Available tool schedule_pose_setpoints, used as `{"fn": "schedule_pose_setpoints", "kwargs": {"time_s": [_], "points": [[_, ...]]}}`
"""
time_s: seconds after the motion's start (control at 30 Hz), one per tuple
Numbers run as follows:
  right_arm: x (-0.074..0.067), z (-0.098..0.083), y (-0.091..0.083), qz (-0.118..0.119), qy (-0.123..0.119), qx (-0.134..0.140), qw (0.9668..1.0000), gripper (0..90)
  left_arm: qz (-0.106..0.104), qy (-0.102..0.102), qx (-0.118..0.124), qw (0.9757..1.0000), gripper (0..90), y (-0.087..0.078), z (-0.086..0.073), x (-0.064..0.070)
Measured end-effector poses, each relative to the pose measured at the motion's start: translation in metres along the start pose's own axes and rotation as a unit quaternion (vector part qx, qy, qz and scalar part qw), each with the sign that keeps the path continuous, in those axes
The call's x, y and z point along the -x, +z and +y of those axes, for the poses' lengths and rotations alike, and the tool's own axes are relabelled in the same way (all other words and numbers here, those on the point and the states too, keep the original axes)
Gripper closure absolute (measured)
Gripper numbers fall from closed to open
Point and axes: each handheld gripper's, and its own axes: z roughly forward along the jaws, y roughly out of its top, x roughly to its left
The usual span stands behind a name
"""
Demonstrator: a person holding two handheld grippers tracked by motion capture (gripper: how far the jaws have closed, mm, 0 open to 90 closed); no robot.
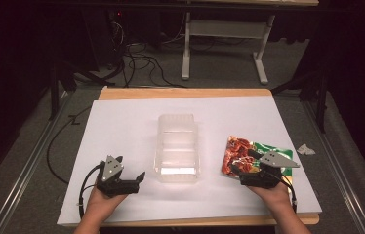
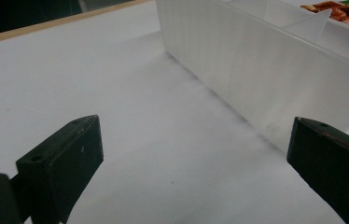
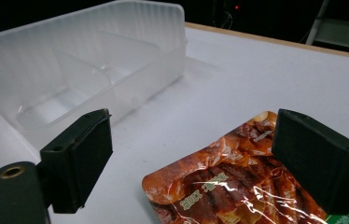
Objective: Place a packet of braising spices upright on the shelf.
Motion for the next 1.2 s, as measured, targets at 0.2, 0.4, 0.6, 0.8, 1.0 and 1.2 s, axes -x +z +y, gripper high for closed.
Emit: {"fn": "schedule_pose_setpoints", "kwargs": {"time_s": [0.2, 0.4, 0.6, 0.8, 1.0, 1.2], "points": [[0.004, 0.000, -0.005, -0.008, 0.010, 0.012, 0.9998, 14.4, -0.003, 0.004, 0.000, 1.0000, 4.0, 0.002, 0.000, -0.001], [0.008, -0.001, -0.010, -0.018, 0.019, 0.017, 0.9995, 14.5, -0.002, 0.005, 0.006, 1.0000, 4.5, -0.001, 0.001, -0.002], [0.011, -0.002, -0.017, -0.026, 0.030, 0.019, 0.9990, 14.5, -0.005, 0.007, 0.006, 0.9999, 4.7, 0.000, 0.001, -0.001], [0.018, -0.004, -0.026, -0.049, 0.047, 0.023, 0.9974, 14.4, -0.004, 0.006, 0.013, 0.9999, 5.5, 0.002, 0.002, -0.004], [0.024, -0.008, -0.043, -0.093, 0.056, 0.021, 0.9939, 14.2, -0.001, -0.003, 0.022, 0.9997, 5.5, 0.002, 0.004, -0.009], [0.031, -0.015, -0.058, -0.114, 0.070, 0.010, 0.9909, 13.0, 0.006, -0.012, 0.024, 0.9996, 1.1, 0.004, 0.010, -0.010]]}}
